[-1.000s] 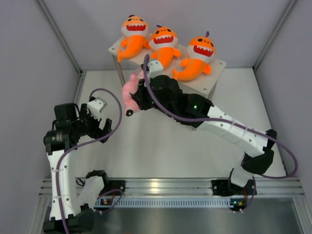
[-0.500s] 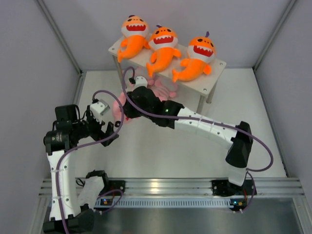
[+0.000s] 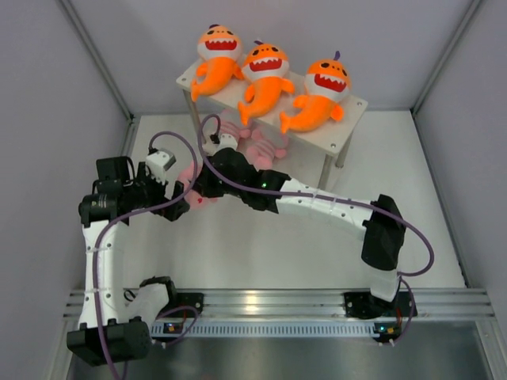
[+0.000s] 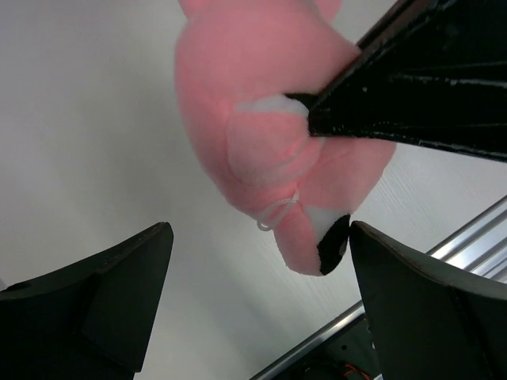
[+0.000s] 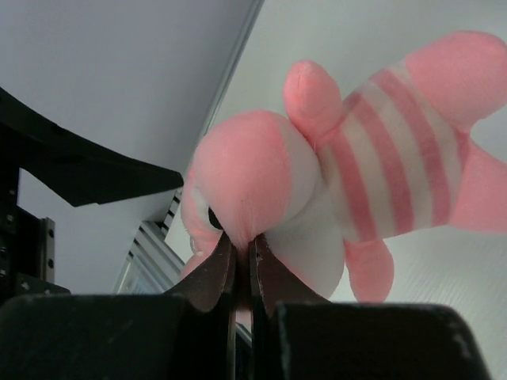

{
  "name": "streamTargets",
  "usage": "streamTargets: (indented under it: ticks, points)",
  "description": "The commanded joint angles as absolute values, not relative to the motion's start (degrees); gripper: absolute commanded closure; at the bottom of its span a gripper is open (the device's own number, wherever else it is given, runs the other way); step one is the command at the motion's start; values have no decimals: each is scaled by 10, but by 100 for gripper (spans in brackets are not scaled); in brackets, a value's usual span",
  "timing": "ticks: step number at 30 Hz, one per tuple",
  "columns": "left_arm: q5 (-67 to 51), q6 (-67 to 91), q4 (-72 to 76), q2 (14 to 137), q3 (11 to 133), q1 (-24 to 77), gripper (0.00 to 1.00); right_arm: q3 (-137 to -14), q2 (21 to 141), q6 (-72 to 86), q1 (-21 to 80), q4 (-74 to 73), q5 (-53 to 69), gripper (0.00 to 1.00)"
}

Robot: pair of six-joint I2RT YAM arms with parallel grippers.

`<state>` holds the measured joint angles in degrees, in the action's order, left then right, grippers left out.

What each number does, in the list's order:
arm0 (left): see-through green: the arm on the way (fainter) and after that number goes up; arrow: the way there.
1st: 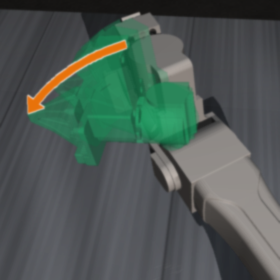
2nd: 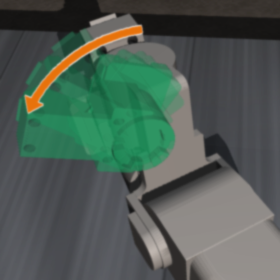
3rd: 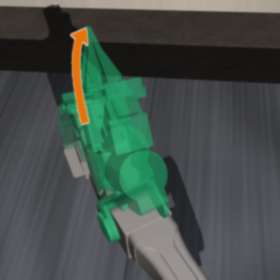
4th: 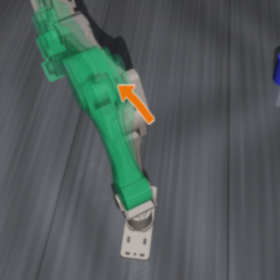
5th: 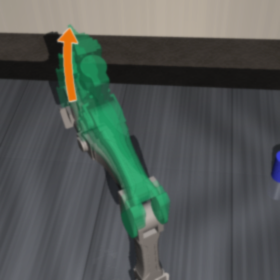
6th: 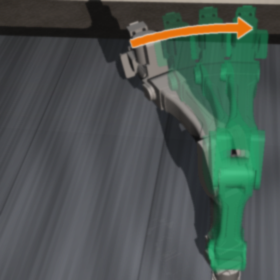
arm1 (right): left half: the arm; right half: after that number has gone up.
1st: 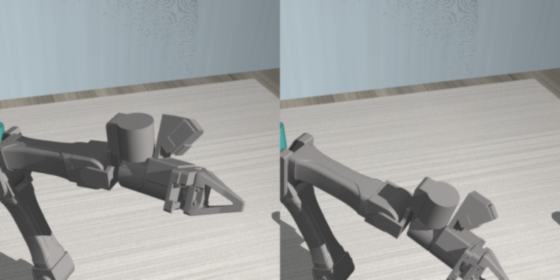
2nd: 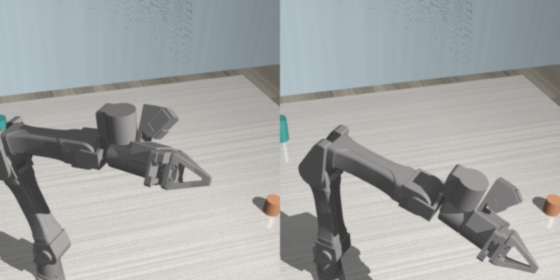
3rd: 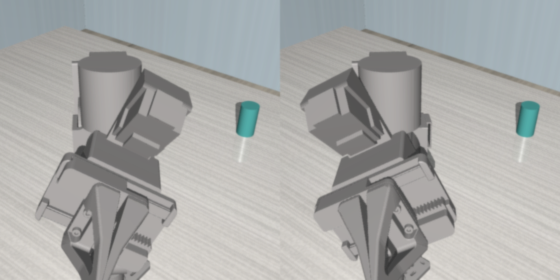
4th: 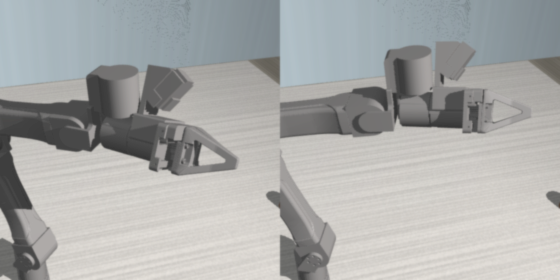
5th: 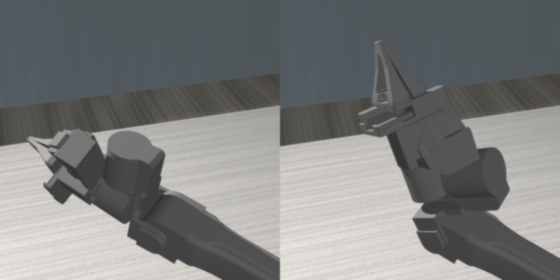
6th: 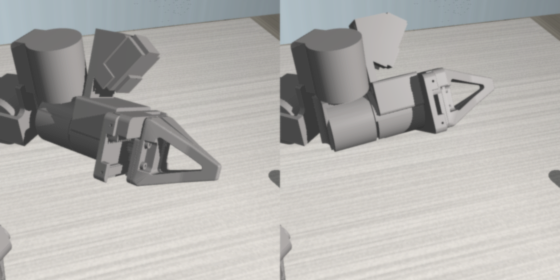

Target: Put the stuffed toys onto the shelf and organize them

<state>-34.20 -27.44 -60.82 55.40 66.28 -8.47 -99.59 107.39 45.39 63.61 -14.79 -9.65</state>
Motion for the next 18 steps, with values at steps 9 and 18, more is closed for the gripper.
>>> streamTargets:
  ticks: [9,18]
  points:
    - [-419,-267,-551,551,651,-83,1,-974,1037,483,638,-79,-76,100]
    - [-424,-271,-552,564,647,-83,17,-977,1026,475,637,-58,-65,100]
